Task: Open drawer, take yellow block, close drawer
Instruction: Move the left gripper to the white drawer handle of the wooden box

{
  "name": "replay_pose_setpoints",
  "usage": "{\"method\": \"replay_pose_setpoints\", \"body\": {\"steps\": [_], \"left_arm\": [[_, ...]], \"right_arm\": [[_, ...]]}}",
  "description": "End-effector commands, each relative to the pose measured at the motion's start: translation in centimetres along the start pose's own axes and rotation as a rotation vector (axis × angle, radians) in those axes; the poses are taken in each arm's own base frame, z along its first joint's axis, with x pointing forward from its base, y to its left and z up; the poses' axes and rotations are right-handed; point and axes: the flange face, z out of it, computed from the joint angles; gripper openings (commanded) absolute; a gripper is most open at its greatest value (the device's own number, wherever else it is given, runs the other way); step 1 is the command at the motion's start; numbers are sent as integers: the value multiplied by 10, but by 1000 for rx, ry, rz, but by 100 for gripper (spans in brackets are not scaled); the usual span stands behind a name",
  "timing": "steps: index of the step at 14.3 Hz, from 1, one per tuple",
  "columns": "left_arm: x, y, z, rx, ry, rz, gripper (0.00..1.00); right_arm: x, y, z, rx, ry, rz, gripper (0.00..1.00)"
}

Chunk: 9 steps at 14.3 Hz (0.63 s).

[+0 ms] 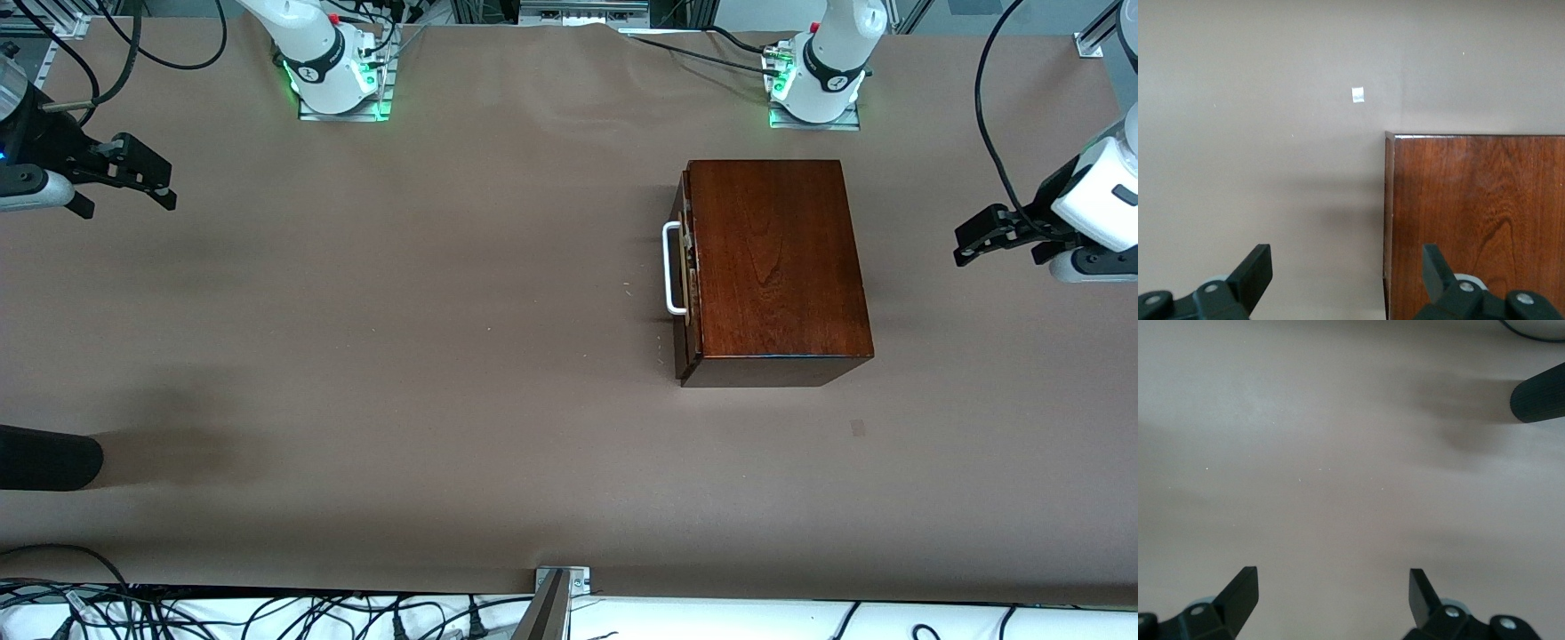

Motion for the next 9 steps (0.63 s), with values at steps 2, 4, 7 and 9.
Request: {"method": "replay_pose_setpoints", "body": {"steps": [2, 4, 7, 9], "left_arm": [[9, 85, 32, 1, -80, 89, 100], [9, 149, 50, -10, -82, 117, 100], [7, 234, 85, -25, -52, 51, 100], [-6, 290, 111, -23, -53, 56, 100]], "right_arm": [[-3, 1, -7, -2, 3, 13, 100], [-3, 1, -7, -2, 3, 13, 100], [-4, 0, -7, -2, 3, 11, 100], [-4, 0, -7, -4, 1, 11, 100]]}}
